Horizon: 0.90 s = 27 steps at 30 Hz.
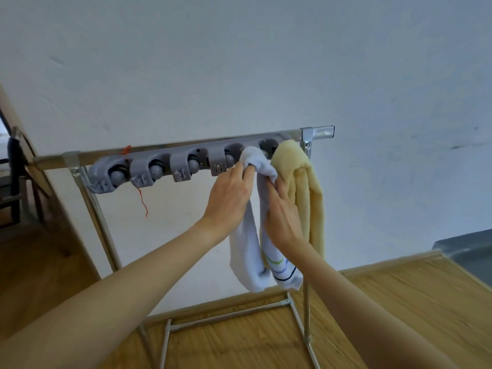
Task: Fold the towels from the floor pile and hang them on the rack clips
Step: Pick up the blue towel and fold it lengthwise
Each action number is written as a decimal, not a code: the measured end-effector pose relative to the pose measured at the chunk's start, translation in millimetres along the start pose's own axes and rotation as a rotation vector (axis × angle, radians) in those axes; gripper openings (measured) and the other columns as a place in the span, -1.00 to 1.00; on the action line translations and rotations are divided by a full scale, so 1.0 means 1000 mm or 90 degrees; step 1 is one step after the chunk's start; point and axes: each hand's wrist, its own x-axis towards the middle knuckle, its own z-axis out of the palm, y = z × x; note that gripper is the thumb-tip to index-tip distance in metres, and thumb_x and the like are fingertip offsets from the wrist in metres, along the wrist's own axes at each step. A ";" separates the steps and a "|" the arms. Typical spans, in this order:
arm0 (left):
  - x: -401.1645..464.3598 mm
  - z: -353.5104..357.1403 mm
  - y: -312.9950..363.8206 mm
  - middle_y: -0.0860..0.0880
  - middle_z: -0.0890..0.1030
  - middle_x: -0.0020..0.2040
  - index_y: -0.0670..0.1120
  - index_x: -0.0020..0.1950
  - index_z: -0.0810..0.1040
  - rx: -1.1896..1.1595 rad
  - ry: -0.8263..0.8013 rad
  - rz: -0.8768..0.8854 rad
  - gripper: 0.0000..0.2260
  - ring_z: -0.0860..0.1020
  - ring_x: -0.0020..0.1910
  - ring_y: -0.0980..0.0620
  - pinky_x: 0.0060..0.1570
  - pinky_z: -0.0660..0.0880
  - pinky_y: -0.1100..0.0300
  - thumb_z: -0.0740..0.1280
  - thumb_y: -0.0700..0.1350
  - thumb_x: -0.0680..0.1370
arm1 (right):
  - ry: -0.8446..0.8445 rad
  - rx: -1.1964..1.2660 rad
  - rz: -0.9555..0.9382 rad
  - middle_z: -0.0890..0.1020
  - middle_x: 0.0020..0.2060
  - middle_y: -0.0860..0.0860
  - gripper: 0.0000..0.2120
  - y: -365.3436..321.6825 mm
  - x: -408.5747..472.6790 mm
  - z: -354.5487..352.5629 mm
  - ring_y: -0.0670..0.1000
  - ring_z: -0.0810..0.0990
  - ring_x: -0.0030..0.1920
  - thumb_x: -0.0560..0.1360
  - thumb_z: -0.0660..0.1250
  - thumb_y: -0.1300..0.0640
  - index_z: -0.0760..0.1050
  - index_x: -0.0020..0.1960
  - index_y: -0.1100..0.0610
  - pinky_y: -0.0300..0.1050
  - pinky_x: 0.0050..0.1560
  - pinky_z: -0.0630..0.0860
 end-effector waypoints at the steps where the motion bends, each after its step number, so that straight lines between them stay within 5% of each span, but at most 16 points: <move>1: -0.005 0.004 -0.001 -0.17 0.54 -0.14 -0.25 0.14 0.52 -0.005 0.001 0.005 -0.56 0.53 -0.28 -0.11 -0.36 0.50 0.09 0.45 -0.43 0.29 | -0.001 0.013 -0.003 0.19 0.48 0.17 -0.34 0.004 -0.001 0.000 0.18 0.37 0.37 0.41 0.03 0.22 0.09 0.52 0.24 -0.01 0.17 0.46; 6: -0.030 0.018 0.000 -0.20 0.52 -0.06 -0.25 0.34 0.42 -0.078 -0.004 0.087 -0.51 0.49 -0.22 -0.14 -0.27 0.46 0.06 0.34 -0.40 0.41 | 0.022 0.031 -0.043 0.22 0.48 0.08 -0.36 0.019 -0.014 0.003 0.01 0.41 0.28 0.45 -0.15 0.07 0.14 0.52 0.14 -0.46 -0.11 0.29; 10: -0.048 0.012 0.008 -0.15 0.49 0.01 0.02 0.46 0.11 -0.359 -0.039 -0.083 -0.41 0.49 -0.16 -0.05 -0.24 0.45 0.12 0.28 -0.27 0.52 | 0.042 0.102 -0.046 0.28 0.42 0.07 -0.47 0.023 -0.028 0.007 0.03 0.44 0.23 0.55 -0.05 0.06 0.11 0.52 0.09 -0.10 0.00 0.53; 14: -0.082 0.027 0.018 -0.03 0.51 0.07 -0.05 0.48 0.09 -0.480 -0.042 -0.259 -0.32 0.52 -0.10 0.07 -0.16 0.51 0.24 0.40 -0.05 0.49 | 0.079 0.182 0.053 0.44 0.30 0.04 -0.46 0.025 -0.043 0.018 -0.09 0.49 0.06 0.57 0.24 0.13 0.11 0.48 0.05 -0.20 0.02 0.49; 18: -0.120 0.056 0.026 -0.06 0.49 0.08 -0.13 0.31 0.34 -0.420 -0.092 -0.346 -0.46 0.53 -0.08 0.00 -0.20 0.46 0.19 0.44 0.02 0.42 | 0.119 0.130 0.152 0.47 0.04 -0.08 -0.53 0.026 -0.054 0.036 -0.01 0.56 -0.11 0.42 0.42 0.00 0.33 0.22 0.15 0.01 -0.18 0.56; 22: -0.141 0.086 0.030 -0.02 0.49 -0.12 -0.12 -0.03 0.46 -0.417 -0.137 -0.391 -0.76 0.49 -0.19 -0.02 -0.31 0.35 0.30 0.42 -0.02 0.46 | 0.083 -0.038 0.194 0.45 -0.04 0.05 -0.73 0.032 -0.065 0.051 0.07 0.46 -0.27 0.46 0.33 0.00 0.33 -0.15 0.17 0.00 -0.34 0.45; 27: -0.159 0.100 0.010 0.00 0.50 -0.19 -0.10 -0.11 0.46 -0.433 -0.124 -0.467 -0.87 0.46 -0.25 0.06 -0.34 0.26 0.45 0.38 -0.08 0.51 | 0.111 0.025 0.141 0.40 -0.15 0.05 -0.85 0.025 -0.091 0.062 0.03 0.41 -0.24 0.45 0.27 0.13 0.32 -0.09 0.16 -0.07 -0.32 0.40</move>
